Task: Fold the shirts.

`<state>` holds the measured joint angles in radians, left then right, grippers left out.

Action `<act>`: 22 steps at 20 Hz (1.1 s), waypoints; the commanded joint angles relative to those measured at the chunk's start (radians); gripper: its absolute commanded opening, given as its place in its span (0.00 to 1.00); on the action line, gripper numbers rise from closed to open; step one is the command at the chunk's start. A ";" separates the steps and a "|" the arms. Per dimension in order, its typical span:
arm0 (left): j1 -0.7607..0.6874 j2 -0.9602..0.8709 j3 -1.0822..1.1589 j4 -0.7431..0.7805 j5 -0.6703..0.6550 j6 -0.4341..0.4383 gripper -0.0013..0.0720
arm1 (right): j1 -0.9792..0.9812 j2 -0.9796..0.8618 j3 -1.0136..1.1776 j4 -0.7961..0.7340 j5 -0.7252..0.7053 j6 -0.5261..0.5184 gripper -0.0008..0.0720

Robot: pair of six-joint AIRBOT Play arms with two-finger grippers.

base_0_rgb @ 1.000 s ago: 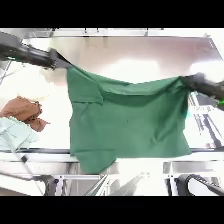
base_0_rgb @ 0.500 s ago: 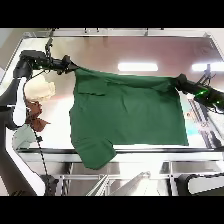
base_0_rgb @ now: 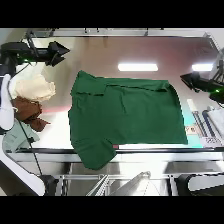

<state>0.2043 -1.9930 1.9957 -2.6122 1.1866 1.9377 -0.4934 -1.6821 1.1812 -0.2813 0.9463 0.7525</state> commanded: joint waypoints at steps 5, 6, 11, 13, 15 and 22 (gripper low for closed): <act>0.106 0.113 -0.136 0.013 0.515 -0.058 0.01 | -0.172 0.215 -0.190 -0.715 0.365 0.192 0.32; 0.098 0.171 -0.231 0.048 0.491 -0.029 0.01 | -0.186 0.269 -0.248 -0.789 0.345 0.192 0.33; 0.072 0.455 -0.737 0.189 0.338 0.019 0.02 | -0.260 0.370 -0.444 -0.863 0.338 0.192 0.87; 0.072 0.539 -0.907 0.187 0.294 0.031 0.01 | -0.254 0.359 -0.506 -0.838 0.330 0.190 0.87; 0.074 0.610 -1.033 0.187 0.248 0.057 0.01 | -0.235 0.329 -0.549 -0.784 0.325 0.182 0.87; 0.082 0.861 -1.354 0.206 0.174 0.024 0.02 | -0.178 0.204 -0.565 -0.560 0.322 0.081 0.27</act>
<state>0.2848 -1.2331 0.7712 -2.4218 1.3998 1.9865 -0.6846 -1.4456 0.6231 -0.9497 1.3262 0.8730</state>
